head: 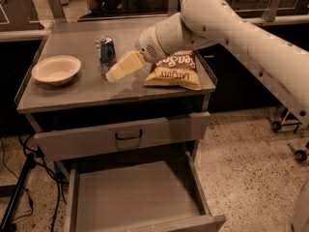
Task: Place redbull can into middle drawer
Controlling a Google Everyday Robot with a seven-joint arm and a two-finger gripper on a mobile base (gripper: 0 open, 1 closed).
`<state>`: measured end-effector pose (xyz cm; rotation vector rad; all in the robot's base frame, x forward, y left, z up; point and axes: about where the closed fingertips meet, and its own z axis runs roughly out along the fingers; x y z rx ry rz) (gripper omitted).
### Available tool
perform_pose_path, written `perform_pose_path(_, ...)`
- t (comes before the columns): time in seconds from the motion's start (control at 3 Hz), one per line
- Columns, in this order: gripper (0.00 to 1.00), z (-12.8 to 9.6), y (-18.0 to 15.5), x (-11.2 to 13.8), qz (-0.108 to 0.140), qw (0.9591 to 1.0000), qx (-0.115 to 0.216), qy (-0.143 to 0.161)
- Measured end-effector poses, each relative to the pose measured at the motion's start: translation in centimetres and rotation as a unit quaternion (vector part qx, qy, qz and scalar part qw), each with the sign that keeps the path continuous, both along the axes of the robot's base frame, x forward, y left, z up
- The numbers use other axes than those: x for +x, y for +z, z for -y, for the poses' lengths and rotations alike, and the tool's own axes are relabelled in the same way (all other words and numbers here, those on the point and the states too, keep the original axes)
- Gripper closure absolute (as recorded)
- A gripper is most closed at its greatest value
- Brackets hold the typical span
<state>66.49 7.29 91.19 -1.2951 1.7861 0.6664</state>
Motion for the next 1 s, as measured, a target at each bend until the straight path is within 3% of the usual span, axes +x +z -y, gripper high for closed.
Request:
perform_pose_path(0.33,0.0,-0.1,-0.4,0.0,-0.005,0.9999,0.011,-0.005)
perform_pose_path(1.0,0.0,-2.6,-1.3,4.9,0.018,0.9988,0.042,-0.015)
